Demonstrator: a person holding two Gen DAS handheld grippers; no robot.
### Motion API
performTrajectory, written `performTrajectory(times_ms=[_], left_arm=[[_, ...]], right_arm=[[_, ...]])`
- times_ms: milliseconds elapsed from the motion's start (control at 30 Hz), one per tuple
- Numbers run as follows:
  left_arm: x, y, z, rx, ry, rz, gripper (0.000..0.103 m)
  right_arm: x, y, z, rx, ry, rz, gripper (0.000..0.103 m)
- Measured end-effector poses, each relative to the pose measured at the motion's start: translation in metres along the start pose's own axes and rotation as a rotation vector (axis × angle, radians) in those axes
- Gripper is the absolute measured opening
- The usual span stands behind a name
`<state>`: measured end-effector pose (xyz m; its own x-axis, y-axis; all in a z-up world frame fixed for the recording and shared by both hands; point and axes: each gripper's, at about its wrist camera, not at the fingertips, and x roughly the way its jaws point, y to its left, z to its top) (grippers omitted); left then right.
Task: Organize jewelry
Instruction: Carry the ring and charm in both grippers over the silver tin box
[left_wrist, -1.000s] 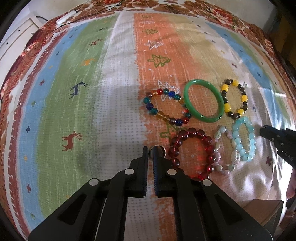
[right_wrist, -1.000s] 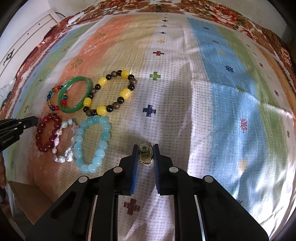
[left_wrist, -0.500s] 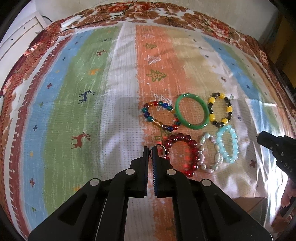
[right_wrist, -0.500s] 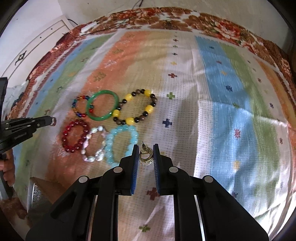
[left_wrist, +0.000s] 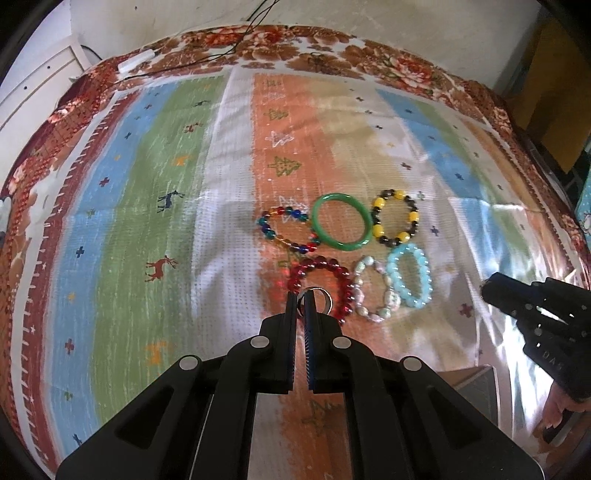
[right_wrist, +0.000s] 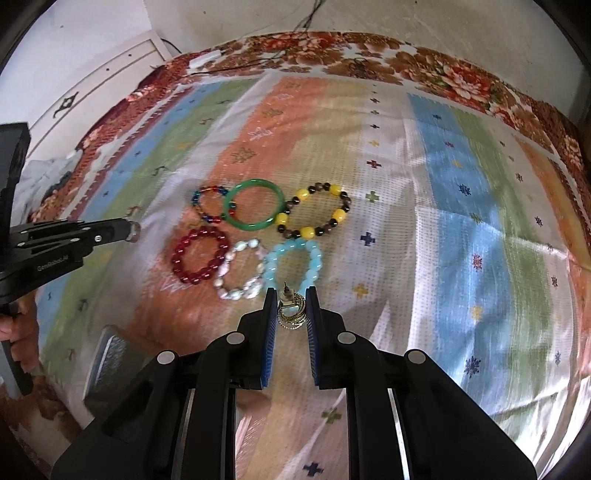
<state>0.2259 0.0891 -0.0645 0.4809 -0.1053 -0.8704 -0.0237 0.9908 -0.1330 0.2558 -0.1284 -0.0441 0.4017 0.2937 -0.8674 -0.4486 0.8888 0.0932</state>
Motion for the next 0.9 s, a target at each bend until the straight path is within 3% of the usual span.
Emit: performTrajectory(times_ms=[233,900], left_arm=[[-0.015,-0.015,-0.012,0.038,-0.023,0.014,0.004],[-0.051,-0.035,-0.054,0.065,-0.053,-0.041,0.004]], right_arm=[[-0.020,0.013,-0.014,-0.026,-0.026,-0.020,0.016],[-0.050,0.038,-0.050,-0.032,-0.042,0.078,0.016]])
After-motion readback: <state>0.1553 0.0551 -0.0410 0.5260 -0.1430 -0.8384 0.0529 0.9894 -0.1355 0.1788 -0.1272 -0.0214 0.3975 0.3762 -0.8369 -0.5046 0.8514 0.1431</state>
